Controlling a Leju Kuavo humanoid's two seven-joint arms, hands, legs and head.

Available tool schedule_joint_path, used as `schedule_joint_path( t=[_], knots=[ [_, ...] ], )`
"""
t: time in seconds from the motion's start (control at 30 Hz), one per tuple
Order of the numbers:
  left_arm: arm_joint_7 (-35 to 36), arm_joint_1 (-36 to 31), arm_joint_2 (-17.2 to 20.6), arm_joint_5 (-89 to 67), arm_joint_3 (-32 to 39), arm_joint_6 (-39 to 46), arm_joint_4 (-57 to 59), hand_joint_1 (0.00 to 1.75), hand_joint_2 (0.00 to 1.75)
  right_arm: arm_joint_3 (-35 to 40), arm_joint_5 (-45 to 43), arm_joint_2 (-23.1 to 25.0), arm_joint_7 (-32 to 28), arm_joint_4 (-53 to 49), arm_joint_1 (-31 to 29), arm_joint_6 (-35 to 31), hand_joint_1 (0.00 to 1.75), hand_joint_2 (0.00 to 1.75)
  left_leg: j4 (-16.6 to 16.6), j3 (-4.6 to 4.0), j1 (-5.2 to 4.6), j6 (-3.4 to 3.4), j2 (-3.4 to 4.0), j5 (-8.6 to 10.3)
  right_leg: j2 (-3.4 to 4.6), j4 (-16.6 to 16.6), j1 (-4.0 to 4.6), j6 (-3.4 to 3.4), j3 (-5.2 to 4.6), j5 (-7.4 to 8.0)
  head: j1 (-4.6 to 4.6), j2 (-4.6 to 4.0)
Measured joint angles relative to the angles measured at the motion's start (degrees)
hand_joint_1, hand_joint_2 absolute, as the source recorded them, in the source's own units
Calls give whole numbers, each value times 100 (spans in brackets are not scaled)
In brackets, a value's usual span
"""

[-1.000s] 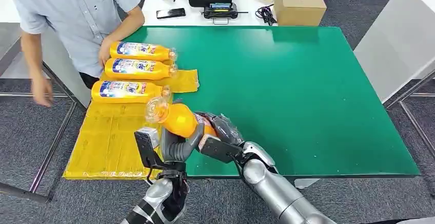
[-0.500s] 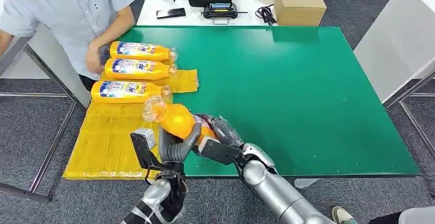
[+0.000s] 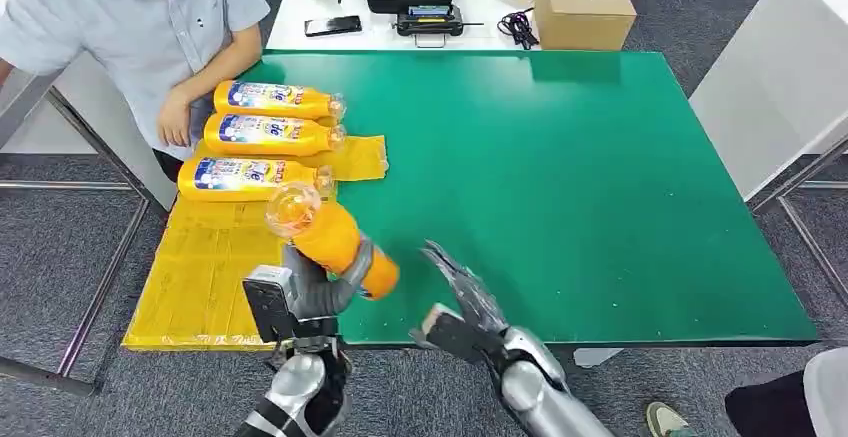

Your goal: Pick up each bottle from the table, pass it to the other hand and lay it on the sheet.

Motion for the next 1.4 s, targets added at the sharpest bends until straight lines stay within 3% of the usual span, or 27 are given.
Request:
schedule_joint_path(
  t=[0.17, 0.33, 0.4, 0.53, 0.6, 0.7, 0.8, 0.83, 0.93, 0.97, 1.0, 1.07, 1.4],
  knots=[
    [-354, -10, -103, -1108, 1235, 31, 291, 175, 175, -364, 138, -28, -24, -142, 377, -81, 0, 175, -1, 1, 3, -2, 6, 4, 2, 2, 2, 0, 0, 1, 0, 0],
    [113, 36, -162, -6028, 2578, 33, 18, 175, 175, -499, 273, -13, -162, -140, 360, -25, 0, 175, -1, 5, 3, -2, 0, 4, 0, 2, 1, -1, 6, 1, -2, 0],
    [427, 130, -186, -7170, 2888, 28, -105, 175, 175, -521, 293, 22, -219, -120, 300, 37, 0, 175, -1, 5, 2, -2, 15, 4, 4, 2, 0, 0, 2, 2, -4, 0],
    [1883, 50, 44, -9282, 3160, 28, 91, 175, 175, -597, 330, 53, -359, -92, 194, 122, 0, 175, -1, 7, 0, -2, 8, 4, 3, 1, 0, 0, -1, 2, 0, 0],
    [2627, -116, 339, -9684, 3039, 28, 526, 175, 175, -665, 308, 55, -431, -83, 158, 144, 0, 175, -1, 6, 3, -3, 5, 5, 2, 2, 2, -1, 1, 2, 0, 0],
    [3016, -339, 734, -9836, 2774, 28, 1022, 175, 175, -733, 284, 59, -538, -46, 102, 179, 0, 175, -1, 6, 5, -4, 7, 8, 3, 3, 3, -1, 0, 2, 0, 0],
    [3051, -504, 981, -9764, 2546, 28, 1360, 175, 175, -788, 267, 90, -610, -2, 61, 177, 0, 175, -1, 6, 4, -6, 6, 10, 3, 4, 2, -1, 1, 2, -2, 0],
    [3044, -539, 1027, -9737, 2463, 28, 1454, 157, 175, -805, 265, 94, -619, 6, 62, 172, 0, 175, -1, 4, 4, -6, 5, 10, 2, 4, 2, -1, 1, 2, 0, 0],
    [2911, -631, 1127, -9554, 2273, 31, 1679, 157, 175, -836, 256, 111, -638, 46, 62, 164, 0, 175, -1, 1, 2, -6, 3, 9, 2, 3, -1, 0, 0, 2, 2, 0],
    [2852, -670, 1149, -9475, 2227, 35, 1745, 136, 175, -851, 256, 120, -649, 59, 62, 164, 0, 175, -1, 1, 0, -6, 3, 9, 2, 2, -3, 0, 0, 2, 0, 0],
    [2806, -716, 1162, -9387, 2177, 37, 1824, 136, 175, -868, 256, 125, -656, 72, 61, 161, 0, 175, -1, 0, -1, -6, 1, 9, 0, 2, -3, 0, 1, 2, 0, 0],
    [2743, -782, 1173, -9313, 2100, 39, 1946, 91, 175, -897, 256, 142, -662, 94, 60, 155, 0, 175, -1, 1, -1, -6, -1, 8, 0, 1, -4, 0, 1, 2, 0, 0],
    [2601, -937, 1180, -9095, 1801, 55, 2333, 91, 175, -947, 289, 173, -675, 142, 38, 126, 0, 175, -1, 10, 0, -6, -1, 10, -1, 2, -2, 0, 9, 2, 0, 0]
  ],
)
